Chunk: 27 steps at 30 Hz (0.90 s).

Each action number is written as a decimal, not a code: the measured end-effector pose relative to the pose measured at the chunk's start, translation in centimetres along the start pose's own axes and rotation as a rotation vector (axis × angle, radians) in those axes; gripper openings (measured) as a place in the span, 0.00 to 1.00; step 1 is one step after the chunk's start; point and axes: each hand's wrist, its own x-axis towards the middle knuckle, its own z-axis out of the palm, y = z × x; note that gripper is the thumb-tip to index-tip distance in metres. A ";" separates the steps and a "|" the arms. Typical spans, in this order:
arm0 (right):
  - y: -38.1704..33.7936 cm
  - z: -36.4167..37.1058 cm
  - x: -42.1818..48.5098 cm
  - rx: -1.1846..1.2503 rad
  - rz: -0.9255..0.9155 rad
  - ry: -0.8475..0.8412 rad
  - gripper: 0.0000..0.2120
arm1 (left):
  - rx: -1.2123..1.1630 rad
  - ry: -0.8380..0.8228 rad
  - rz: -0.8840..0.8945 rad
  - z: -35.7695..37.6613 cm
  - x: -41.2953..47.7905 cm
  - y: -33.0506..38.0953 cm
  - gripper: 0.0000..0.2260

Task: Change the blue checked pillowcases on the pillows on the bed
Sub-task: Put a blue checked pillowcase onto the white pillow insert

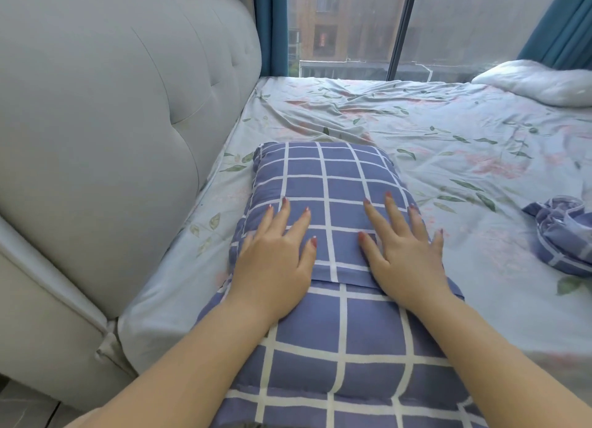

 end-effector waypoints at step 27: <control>-0.4 2.7 -0.6 -0.037 -0.043 -0.137 0.27 | 0.125 -0.283 -0.222 3.1 1.1 -0.9 0.28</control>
